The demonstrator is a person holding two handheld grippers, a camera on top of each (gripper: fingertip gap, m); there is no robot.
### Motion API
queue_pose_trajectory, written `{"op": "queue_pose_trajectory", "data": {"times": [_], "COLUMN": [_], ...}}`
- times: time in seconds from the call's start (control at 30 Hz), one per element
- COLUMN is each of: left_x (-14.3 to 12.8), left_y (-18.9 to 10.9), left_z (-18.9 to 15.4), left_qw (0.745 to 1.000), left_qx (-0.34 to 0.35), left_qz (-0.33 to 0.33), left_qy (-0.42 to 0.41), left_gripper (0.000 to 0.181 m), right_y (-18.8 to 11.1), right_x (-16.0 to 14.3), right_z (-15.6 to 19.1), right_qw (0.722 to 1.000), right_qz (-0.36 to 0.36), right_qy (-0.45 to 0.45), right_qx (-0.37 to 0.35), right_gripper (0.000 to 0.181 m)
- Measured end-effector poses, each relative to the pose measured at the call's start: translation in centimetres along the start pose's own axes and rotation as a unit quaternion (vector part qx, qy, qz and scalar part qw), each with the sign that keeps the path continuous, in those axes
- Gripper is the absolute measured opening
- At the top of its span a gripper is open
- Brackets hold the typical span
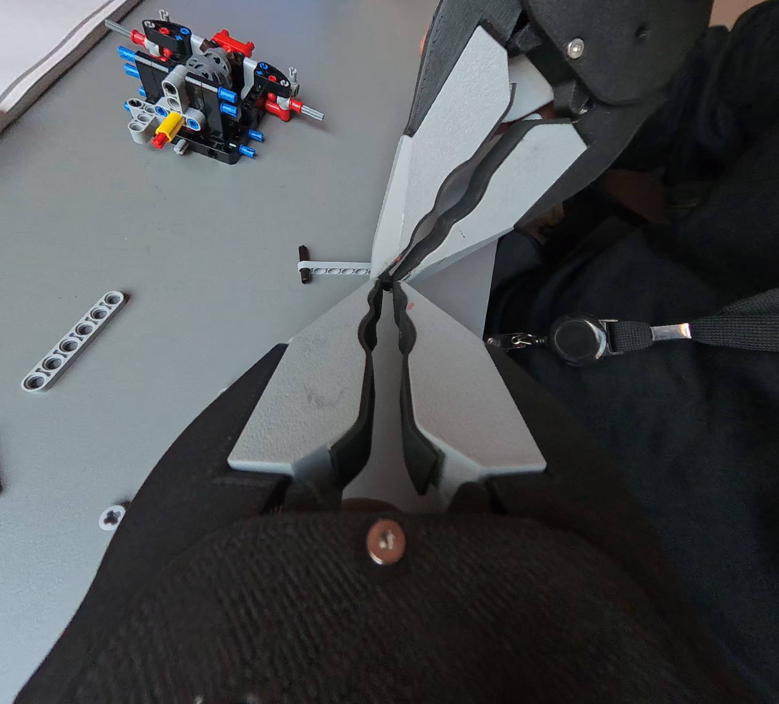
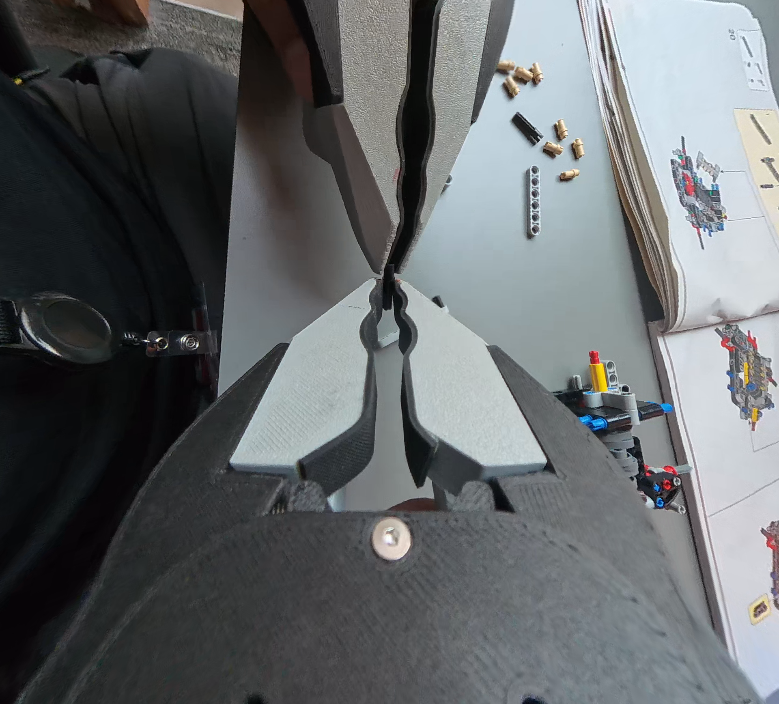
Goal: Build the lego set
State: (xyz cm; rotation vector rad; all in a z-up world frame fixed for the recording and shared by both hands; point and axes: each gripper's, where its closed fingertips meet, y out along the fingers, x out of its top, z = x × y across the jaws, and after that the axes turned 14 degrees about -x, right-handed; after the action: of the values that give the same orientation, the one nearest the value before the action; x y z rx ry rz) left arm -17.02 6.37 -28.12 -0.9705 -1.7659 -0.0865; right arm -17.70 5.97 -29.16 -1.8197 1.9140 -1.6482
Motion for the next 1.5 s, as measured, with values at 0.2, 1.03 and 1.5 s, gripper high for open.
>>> {"op": "queue_pose_trajectory", "data": {"times": [0.2, 1.03, 1.5], "left_x": [1.9, 0.3, -0.3], "left_y": [-1.0, 0.1, 0.3], "left_z": [-0.8, -0.4, -0.7], "left_qw": [0.997, 0.996, 0.996], "left_qx": [-0.031, 0.026, 0.021], "left_qz": [-0.069, 0.013, 0.028], "left_qy": [0.002, 0.081, 0.082], "left_gripper": [0.002, 0.010, 0.003], "right_y": [-1.3, -0.5, -0.4], "right_x": [1.4, -0.6, -0.7], "right_z": [-0.3, 0.6, 0.8], "right_qw": [0.992, 0.998, 0.996], "right_qz": [-0.078, -0.042, -0.050], "right_qy": [0.093, 0.029, 0.051], "right_qx": [0.044, 0.043, 0.057], "right_gripper": [0.012, 0.000, 0.000]}}
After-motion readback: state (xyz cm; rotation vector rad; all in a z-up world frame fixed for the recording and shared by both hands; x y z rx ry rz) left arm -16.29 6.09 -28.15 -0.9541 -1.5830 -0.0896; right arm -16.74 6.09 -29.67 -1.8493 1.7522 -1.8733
